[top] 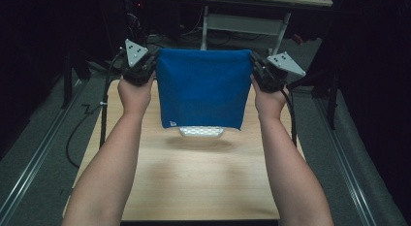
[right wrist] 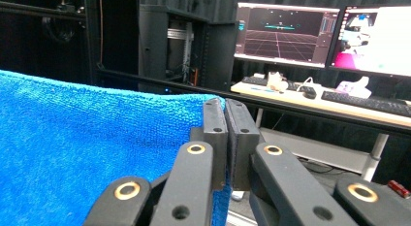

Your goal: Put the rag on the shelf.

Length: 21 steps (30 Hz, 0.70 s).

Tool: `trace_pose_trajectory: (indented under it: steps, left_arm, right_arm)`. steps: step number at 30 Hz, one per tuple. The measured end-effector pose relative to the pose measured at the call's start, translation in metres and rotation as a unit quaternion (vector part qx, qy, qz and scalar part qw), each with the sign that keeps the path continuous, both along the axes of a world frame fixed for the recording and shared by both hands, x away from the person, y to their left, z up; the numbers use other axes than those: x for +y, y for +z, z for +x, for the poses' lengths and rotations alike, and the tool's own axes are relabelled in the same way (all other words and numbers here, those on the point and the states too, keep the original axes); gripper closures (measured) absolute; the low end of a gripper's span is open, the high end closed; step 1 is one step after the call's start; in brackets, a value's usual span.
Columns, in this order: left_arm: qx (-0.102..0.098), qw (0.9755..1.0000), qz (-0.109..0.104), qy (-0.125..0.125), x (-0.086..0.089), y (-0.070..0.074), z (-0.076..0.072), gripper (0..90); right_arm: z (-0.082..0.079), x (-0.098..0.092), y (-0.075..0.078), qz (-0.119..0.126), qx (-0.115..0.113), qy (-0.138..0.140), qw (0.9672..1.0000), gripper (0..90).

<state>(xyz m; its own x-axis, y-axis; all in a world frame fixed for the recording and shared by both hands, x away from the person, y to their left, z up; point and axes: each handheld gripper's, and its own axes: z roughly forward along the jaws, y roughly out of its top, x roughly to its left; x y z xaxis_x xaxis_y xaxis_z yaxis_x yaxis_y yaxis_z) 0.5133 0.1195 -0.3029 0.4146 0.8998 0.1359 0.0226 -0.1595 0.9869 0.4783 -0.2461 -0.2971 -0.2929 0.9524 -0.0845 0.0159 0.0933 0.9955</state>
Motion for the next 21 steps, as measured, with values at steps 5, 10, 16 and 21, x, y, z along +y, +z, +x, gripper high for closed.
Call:
trace_pose_trajectory:
  steps: [5, 10, 16, 21]
  left_arm:
    - [0.037, 0.9993, 0.008, 0.001, -0.002, -0.02, 0.012, 88.8]
    - [0.079, 0.9968, 0.014, -0.002, -0.003, -0.051, 0.022, 88.7]
    - [0.111, 0.9934, 0.027, -0.008, -0.004, -0.075, 0.027, 88.7]
    - [0.141, 0.989, 0.041, -0.018, -0.005, -0.097, 0.03, 88.7]
  right_arm:
    - [0.01, 0.002, -0.011, -0.016, 0.016, -0.004, 0.9997, 88.8]
    - [0.018, 0.004, -0.032, -0.039, 0.039, -0.008, 0.9985, 88.8]
    - [0.025, 0.004, -0.055, -0.054, 0.066, -0.009, 0.9963, 88.8]
    - [0.028, 0.003, -0.075, -0.061, 0.092, -0.006, 0.9939, 88.7]
